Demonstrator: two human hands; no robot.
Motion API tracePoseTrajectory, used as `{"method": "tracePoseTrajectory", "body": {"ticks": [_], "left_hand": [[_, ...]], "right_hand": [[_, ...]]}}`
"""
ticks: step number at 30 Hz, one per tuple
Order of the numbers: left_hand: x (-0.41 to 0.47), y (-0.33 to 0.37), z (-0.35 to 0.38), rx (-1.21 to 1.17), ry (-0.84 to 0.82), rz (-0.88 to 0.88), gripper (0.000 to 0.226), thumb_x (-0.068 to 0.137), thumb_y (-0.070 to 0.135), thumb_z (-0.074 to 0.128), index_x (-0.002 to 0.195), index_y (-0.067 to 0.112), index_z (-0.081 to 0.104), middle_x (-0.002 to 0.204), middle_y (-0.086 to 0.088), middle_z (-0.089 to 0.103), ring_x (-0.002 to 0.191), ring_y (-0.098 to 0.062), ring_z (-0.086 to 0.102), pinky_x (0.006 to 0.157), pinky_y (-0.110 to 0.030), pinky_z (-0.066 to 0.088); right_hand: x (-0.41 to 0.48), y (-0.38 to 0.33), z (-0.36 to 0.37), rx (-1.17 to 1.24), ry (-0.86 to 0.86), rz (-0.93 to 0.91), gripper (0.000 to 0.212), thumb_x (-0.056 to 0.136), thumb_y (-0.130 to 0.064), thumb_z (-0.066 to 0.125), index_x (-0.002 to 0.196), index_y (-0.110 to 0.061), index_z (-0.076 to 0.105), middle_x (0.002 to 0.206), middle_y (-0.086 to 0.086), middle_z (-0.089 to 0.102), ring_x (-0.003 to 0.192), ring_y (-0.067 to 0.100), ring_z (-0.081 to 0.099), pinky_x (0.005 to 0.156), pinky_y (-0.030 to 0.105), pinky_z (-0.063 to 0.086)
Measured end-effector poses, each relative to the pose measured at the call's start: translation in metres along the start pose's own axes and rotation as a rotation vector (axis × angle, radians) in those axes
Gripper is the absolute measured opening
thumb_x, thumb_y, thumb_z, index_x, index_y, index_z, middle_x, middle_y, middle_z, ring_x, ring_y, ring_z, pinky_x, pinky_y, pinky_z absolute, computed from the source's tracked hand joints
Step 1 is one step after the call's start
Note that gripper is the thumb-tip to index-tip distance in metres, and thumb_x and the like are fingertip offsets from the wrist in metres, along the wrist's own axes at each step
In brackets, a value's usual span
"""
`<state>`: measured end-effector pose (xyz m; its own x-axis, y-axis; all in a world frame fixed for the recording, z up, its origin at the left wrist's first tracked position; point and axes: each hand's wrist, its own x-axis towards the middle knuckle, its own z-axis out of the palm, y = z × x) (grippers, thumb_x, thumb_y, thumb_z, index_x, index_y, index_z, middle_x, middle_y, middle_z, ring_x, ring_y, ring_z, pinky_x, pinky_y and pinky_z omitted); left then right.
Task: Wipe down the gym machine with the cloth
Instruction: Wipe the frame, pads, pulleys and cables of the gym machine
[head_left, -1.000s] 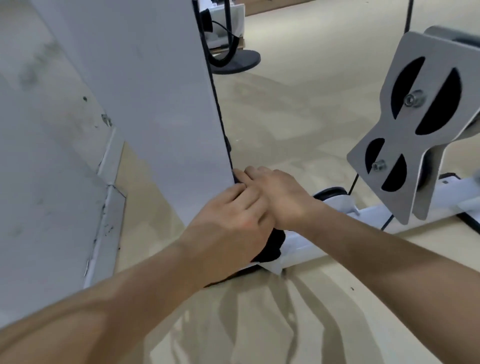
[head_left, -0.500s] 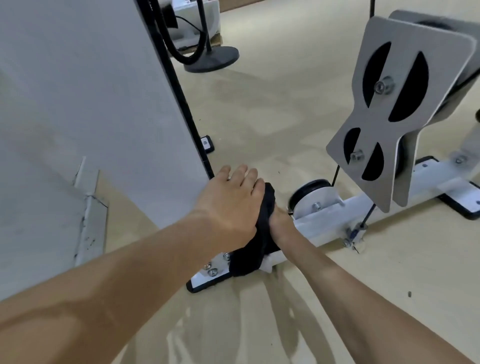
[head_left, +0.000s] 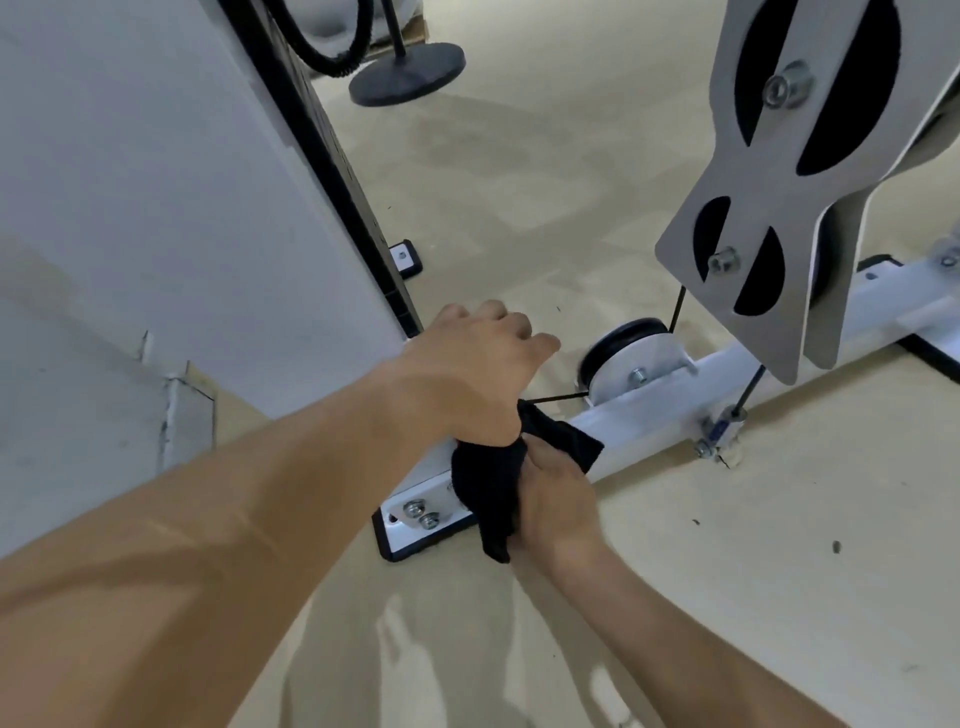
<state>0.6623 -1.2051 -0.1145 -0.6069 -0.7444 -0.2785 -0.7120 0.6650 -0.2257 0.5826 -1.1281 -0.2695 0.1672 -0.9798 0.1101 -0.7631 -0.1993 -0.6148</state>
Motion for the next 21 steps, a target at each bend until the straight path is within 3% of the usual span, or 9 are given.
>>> {"method": "tracePoseTrajectory", "body": {"ticks": [2,4,7,9,11,13,14,17,21], "left_hand": [[-0.008,0.003,0.005,0.099,0.112,0.075,0.061,0.073,0.023,0.056,0.133,0.024,0.047,0.129,-0.001,0.05,0.129,-0.023,0.036,0.112,-0.049,0.016],[-0.026,0.007,0.019,0.21,0.259,0.194,0.04,0.08,0.016,0.042,0.114,0.018,0.062,0.122,-0.005,0.056,0.129,-0.026,0.041,0.116,-0.053,0.006],[-0.061,0.02,0.055,0.299,0.188,0.279,0.074,0.087,0.009,-0.006,0.102,0.011,0.066,0.119,-0.014,0.06,0.127,-0.034,0.046,0.118,-0.051,0.005],[-0.076,0.036,0.085,0.161,0.144,0.2,0.064,0.086,0.007,0.009,0.123,0.009,0.061,0.132,-0.013,0.056,0.13,-0.03,0.046,0.118,-0.044,0.016],[-0.077,0.049,0.108,-0.16,0.076,-0.019,0.067,0.082,0.008,0.03,0.149,0.011,0.031,0.154,-0.007,0.033,0.141,-0.019,0.033,0.112,-0.03,0.03],[-0.076,0.061,0.119,-0.361,-0.002,-0.235,0.079,0.083,0.01,0.041,0.154,0.015,0.006,0.161,0.0,0.011,0.146,-0.012,0.017,0.105,-0.022,0.033],[-0.074,0.066,0.124,-0.381,0.001,-0.274,0.082,0.085,0.012,0.043,0.154,0.016,-0.001,0.162,0.0,0.003,0.148,-0.013,0.01,0.108,-0.023,0.03],[-0.07,0.083,0.129,-0.375,-0.056,-0.298,0.083,0.09,0.017,0.046,0.154,0.02,-0.007,0.162,-0.008,-0.011,0.149,-0.022,-0.006,0.119,-0.034,0.015],[-0.062,0.091,0.124,-0.444,-0.103,-0.35,0.077,0.093,0.023,0.048,0.154,0.025,0.0,0.162,-0.006,-0.01,0.149,-0.024,-0.006,0.117,-0.037,0.023]], "right_hand": [[-0.013,0.018,-0.013,-0.114,0.08,-0.221,0.025,0.075,-0.006,0.069,0.099,-0.003,0.075,0.103,0.01,0.073,0.1,0.027,0.07,0.084,0.04,0.058],[-0.023,0.046,-0.033,-0.219,0.168,-0.288,0.035,0.082,-0.014,0.048,0.102,-0.004,0.075,0.106,0.01,0.073,0.1,0.028,0.07,0.085,0.041,0.057],[-0.034,0.072,-0.054,-0.213,0.314,-0.054,0.036,0.079,-0.004,0.051,0.108,0.0,0.071,0.109,0.014,0.071,0.106,0.032,0.066,0.089,0.034,0.053],[-0.034,0.052,-0.031,-0.234,0.291,0.057,0.046,0.068,0.001,0.062,0.114,-0.001,0.068,0.11,0.015,0.068,0.11,0.036,0.062,0.092,0.04,0.051],[-0.036,0.015,0.004,-0.24,0.202,0.05,0.049,0.068,-0.009,0.066,0.117,-0.009,0.067,0.109,0.008,0.067,0.108,0.032,0.061,0.098,0.045,0.046],[-0.039,0.001,0.012,-0.193,0.164,-0.053,0.049,0.075,-0.016,0.064,0.124,-0.013,0.064,0.12,0.0,0.065,0.115,0.023,0.059,0.103,0.044,0.042],[-0.038,0.011,0.002,-0.219,0.147,-0.139,0.051,0.077,-0.019,0.06,0.128,-0.014,0.061,0.127,-0.002,0.062,0.119,0.02,0.057,0.104,0.041,0.042],[-0.041,0.062,-0.041,-0.375,0.088,-0.202,0.053,0.077,-0.013,0.056,0.13,-0.011,0.061,0.129,0.003,0.063,0.116,0.023,0.061,0.094,0.038,0.049],[-0.034,0.077,-0.053,-0.297,0.202,0.129,0.06,0.074,0.001,0.067,0.133,-0.001,0.056,0.136,0.015,0.057,0.13,0.035,0.049,0.098,0.048,0.046]]}}
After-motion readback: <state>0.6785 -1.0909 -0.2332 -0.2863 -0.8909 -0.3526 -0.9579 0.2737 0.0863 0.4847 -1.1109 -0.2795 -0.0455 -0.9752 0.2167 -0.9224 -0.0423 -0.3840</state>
